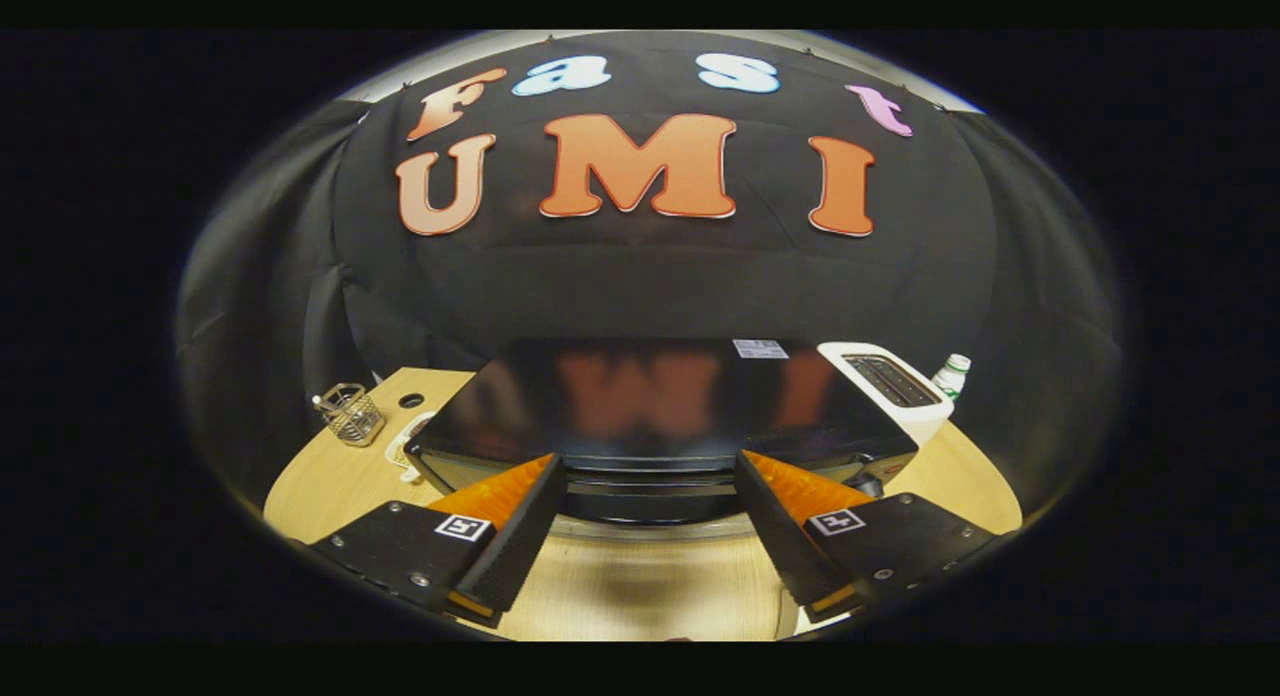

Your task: Open the toaster oven, put the food inside, and close the toaster oven door.

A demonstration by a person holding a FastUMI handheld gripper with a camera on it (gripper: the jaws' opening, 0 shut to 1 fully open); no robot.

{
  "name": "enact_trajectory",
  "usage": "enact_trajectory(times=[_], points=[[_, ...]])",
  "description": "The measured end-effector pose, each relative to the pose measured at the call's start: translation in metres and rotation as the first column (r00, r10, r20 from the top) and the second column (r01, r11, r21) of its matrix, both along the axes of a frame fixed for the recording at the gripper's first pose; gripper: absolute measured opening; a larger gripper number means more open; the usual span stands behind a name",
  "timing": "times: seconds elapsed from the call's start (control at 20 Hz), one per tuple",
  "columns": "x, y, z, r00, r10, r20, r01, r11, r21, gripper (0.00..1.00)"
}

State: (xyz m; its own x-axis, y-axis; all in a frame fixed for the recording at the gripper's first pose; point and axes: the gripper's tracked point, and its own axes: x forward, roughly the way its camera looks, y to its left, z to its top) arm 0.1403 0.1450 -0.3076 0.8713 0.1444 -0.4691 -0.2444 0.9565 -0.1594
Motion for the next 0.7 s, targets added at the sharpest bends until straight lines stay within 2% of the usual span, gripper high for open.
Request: enact_trajectory(times=[0.5,0.65,0.7], points=[[-0.08,-0.023,-0.022,0.999,-0.001,-0.034,0.0,0.999,-0.047,1.0],[-0.105,-0.033,-0.04,0.994,-0.055,-0.095,0.057,0.998,0.019,1.0],[-0.108,-0.037,-0.046,0.996,-0.041,-0.083,0.041,0.999,0.005,0.99]])
